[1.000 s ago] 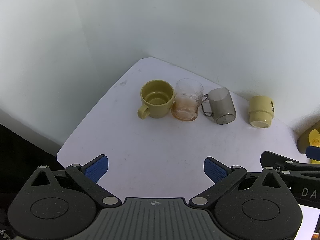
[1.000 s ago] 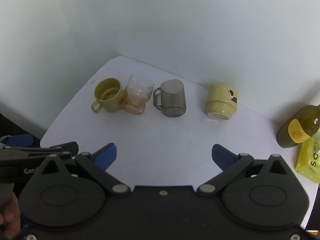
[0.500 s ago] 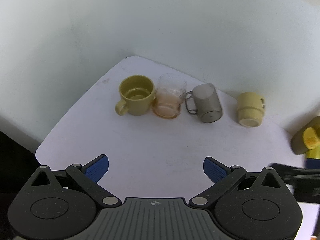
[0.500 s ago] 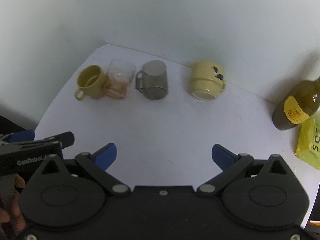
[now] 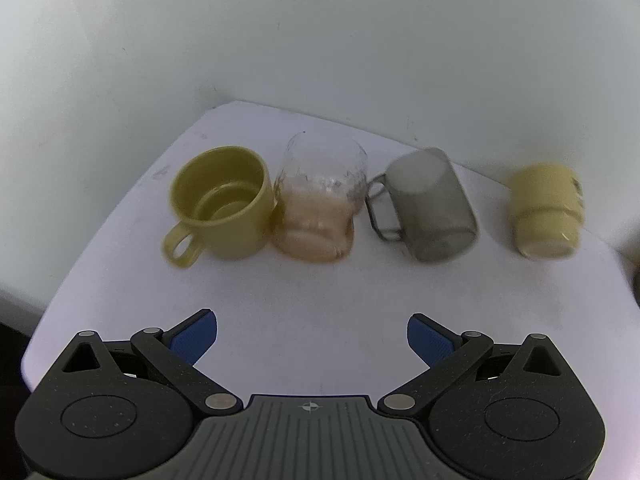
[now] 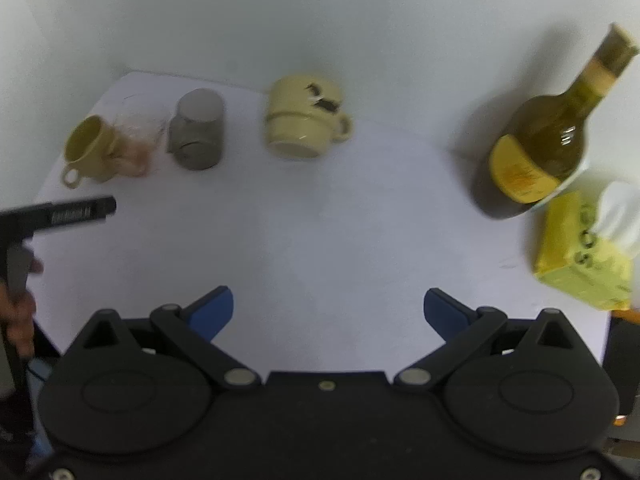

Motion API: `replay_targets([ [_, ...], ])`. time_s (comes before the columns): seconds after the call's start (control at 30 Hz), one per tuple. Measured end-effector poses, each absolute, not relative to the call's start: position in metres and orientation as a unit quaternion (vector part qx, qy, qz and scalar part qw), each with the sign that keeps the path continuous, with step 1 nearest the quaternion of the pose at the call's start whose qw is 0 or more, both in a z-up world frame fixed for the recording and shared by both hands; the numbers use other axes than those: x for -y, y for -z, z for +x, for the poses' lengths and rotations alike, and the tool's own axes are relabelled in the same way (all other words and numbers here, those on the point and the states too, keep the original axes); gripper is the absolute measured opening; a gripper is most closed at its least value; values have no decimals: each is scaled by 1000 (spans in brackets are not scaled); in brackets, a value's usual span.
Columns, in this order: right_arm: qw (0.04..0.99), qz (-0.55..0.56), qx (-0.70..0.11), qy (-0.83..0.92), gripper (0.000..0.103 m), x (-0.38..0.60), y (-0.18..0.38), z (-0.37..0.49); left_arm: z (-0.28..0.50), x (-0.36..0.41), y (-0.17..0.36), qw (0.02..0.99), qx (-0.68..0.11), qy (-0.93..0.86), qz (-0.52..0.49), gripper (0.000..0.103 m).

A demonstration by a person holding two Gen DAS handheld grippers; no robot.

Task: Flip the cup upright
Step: 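Move the left tool toward the clear ribbed glass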

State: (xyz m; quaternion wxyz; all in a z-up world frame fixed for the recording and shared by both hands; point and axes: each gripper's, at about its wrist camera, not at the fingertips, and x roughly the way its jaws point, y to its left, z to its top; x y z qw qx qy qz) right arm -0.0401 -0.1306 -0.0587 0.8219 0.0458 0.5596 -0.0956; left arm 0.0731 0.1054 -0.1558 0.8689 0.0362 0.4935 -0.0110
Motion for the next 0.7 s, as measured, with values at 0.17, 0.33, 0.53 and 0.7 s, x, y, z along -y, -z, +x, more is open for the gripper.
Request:
replay_targets([
  [0.17, 805, 86, -572, 134, 103, 132, 56, -56, 110, -104, 170, 872, -486, 15, 51, 93],
  [0.33, 797, 83, -579, 152, 103, 120, 54, -68, 135, -116, 183, 862, -506, 34, 13, 93],
  [0.53, 795, 91, -574, 173, 103, 107, 48, -72, 149, -117, 192, 861, -507, 41, 2, 92],
  [0.7, 798, 82, -569, 182, 103, 99, 38, -78, 153, -116, 196, 863, -502, 43, 27, 72],
])
